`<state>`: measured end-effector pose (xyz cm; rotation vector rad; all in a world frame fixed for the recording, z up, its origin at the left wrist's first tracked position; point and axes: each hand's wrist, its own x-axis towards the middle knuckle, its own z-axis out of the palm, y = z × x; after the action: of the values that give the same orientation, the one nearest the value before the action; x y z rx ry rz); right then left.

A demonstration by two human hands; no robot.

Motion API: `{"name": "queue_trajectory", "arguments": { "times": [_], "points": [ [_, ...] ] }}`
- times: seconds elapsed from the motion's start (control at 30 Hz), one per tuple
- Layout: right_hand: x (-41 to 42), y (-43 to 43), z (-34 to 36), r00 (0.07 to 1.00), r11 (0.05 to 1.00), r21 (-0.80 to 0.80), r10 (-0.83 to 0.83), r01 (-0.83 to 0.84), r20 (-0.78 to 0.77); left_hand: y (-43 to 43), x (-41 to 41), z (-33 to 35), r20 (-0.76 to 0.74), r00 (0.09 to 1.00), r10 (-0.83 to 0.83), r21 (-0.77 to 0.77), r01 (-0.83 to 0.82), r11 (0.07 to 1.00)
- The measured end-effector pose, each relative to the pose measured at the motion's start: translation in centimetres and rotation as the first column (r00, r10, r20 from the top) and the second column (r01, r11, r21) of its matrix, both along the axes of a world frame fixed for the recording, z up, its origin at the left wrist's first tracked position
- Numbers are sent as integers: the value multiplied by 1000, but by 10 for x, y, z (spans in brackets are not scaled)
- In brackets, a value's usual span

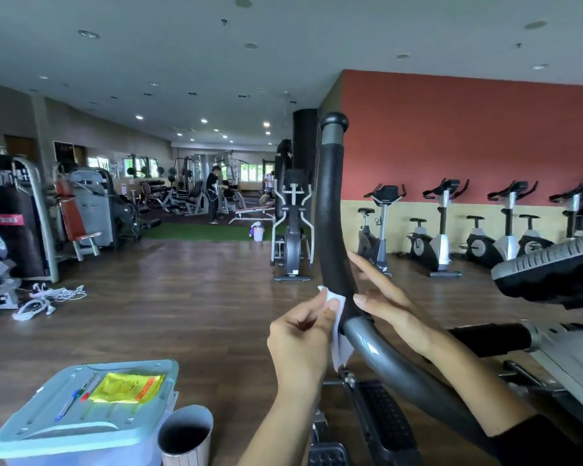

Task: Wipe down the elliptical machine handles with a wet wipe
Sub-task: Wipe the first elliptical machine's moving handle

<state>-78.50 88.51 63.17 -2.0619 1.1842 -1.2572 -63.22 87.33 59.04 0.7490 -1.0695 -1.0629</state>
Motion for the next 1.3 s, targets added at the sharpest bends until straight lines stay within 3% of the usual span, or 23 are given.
{"name": "queue_trajectory", "arguments": {
  "times": [0.23, 0.4, 0.67, 0.83, 1.0, 1.3],
  "points": [
    [3, -2, 2, 996, 998, -18, -59, 58, -60, -19, 2, 7, -143, 984, -108, 70, 119, 990],
    [5, -2, 2, 993, 995, -36, -91, 89, -78, -4, -3, -7, -161, 980, -116, 55, 126, 990],
    [13, -7, 4, 996, 995, -39, -89, 90, 32, -43, -9, 22, -252, 953, -170, 186, 220, 958],
    [21, -26, 22, 980, 982, -50, -178, 183, 88, -39, -9, 10, -340, 906, -253, 161, 322, 933],
    [28, -48, 34, 953, 950, -82, -295, 301, 73, -91, -13, 49, -284, 941, -183, 129, 227, 965],
    [38, -52, 39, 902, 903, -21, -428, 429, 56, -108, -6, 52, -103, 981, -165, 33, 170, 985]
  ]
}}
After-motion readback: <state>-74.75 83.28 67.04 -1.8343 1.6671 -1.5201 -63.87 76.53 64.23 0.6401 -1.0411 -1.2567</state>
